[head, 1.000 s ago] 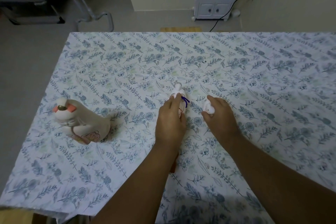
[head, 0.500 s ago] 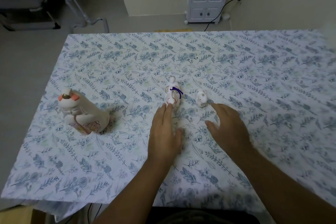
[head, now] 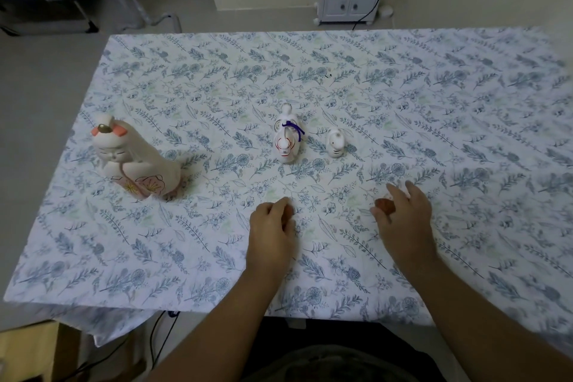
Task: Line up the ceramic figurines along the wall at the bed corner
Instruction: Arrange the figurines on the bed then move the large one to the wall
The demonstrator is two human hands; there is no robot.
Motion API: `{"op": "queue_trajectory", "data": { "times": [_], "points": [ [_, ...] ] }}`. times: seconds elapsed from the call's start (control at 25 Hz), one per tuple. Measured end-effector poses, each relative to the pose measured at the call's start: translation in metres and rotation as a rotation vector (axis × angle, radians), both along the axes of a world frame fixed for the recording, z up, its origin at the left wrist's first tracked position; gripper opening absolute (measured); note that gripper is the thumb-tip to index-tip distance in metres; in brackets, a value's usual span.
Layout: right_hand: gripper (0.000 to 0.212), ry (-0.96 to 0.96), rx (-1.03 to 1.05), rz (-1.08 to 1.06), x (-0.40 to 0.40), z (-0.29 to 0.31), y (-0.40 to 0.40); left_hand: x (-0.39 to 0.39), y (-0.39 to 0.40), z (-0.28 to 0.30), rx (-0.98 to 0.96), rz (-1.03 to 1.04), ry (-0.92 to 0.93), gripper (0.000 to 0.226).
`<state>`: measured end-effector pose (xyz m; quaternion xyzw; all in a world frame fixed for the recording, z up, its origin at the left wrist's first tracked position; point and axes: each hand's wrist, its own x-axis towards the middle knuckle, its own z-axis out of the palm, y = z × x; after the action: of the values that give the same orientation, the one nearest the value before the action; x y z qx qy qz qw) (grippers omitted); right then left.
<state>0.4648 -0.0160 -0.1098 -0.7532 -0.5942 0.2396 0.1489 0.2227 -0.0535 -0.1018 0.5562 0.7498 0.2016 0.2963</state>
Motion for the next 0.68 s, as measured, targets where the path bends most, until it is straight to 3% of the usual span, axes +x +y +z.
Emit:
{"op": "queue_trajectory", "data": {
  "times": [0.12, 0.2, 0.32, 0.48, 0.68],
  "points": [
    [0.046, -0.006, -0.011, 0.010, -0.002, 0.005, 0.000, 0.001, -0.003, 0.001, 0.036, 0.013, -0.051, 0.041],
    [0.045, 0.110, 0.000, 0.061, -0.009, 0.011, 0.000, 0.003, -0.003, 0.006, 0.050, 0.036, -0.101, 0.041],
    [0.063, 0.212, 0.002, 0.135, -0.025, 0.019, 0.002, 0.006, 0.003, 0.015, 0.036, 0.085, -0.186, 0.049],
    [0.066, 0.250, 0.038, 0.237, -0.046, 0.023, 0.007, 0.005, 0.014, 0.017, 0.086, 0.083, -0.217, 0.028],
    [0.058, 0.228, 0.136, 0.410, -0.061, 0.018, 0.020, 0.007, 0.024, 0.017, 0.083, 0.099, -0.280, 0.026]
  ]
}}
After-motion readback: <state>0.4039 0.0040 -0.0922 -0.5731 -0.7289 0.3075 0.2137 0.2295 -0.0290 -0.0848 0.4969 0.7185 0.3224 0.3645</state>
